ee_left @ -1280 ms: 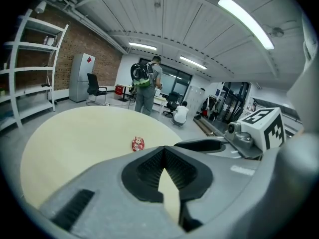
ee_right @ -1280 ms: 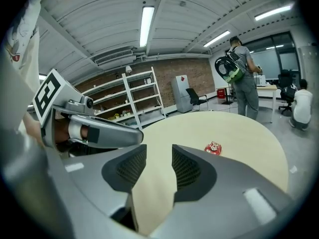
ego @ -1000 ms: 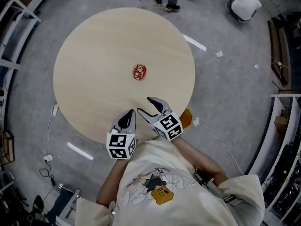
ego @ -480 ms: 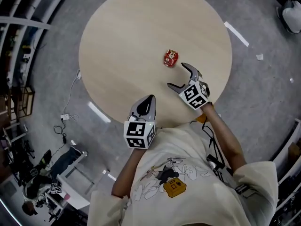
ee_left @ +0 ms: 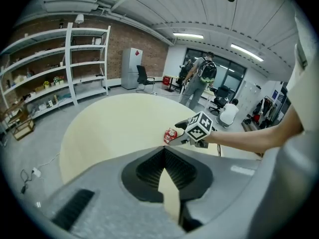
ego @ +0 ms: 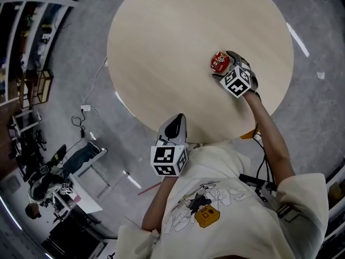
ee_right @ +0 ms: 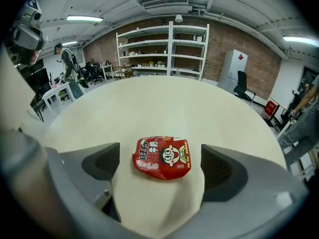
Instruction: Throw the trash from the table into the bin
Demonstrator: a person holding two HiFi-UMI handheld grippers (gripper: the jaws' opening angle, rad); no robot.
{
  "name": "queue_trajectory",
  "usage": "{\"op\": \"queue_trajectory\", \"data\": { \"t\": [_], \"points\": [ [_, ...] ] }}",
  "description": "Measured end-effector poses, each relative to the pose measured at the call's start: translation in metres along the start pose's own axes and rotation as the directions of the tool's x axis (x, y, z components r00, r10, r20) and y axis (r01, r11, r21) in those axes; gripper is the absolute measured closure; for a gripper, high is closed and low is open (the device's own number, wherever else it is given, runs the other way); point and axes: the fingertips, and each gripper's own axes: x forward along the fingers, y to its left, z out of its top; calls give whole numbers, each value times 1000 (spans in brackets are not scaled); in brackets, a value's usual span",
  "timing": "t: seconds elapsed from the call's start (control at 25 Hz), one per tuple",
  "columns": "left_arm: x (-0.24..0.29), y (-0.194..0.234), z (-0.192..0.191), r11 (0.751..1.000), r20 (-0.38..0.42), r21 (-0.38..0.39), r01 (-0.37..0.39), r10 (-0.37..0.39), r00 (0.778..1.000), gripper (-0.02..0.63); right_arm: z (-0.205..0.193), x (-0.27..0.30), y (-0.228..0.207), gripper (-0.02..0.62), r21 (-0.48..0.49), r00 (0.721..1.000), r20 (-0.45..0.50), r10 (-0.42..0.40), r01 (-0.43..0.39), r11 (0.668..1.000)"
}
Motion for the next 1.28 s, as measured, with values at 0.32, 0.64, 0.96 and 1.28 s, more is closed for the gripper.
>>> {"op": "queue_trajectory", "data": {
  "t": [0.32, 0.64, 0.96, 1.28],
  "points": [
    [-7, 21, -4, 999, 1, -26, -34, 34, 999, 603, -5, 30, 12, 81, -20, 997, -79, 19, -21, 1000],
    [-14, 27, -8, 1000, 8, -17, -24, 24, 1000, 603, 1, 24, 9, 169, -7, 997, -77, -31, 31, 999],
    [-20, 31, -6, 1000, 52, -5, 26, -26, 998, 603, 38, -7, 44, 175, 49, 1000, 13, -18, 18, 999],
    [-31, 47, -35, 993, 89, 40, 114, -118, 989, 603, 80, -39, 119, 175, 165, 984, 171, -42, 14, 986]
  ]
}}
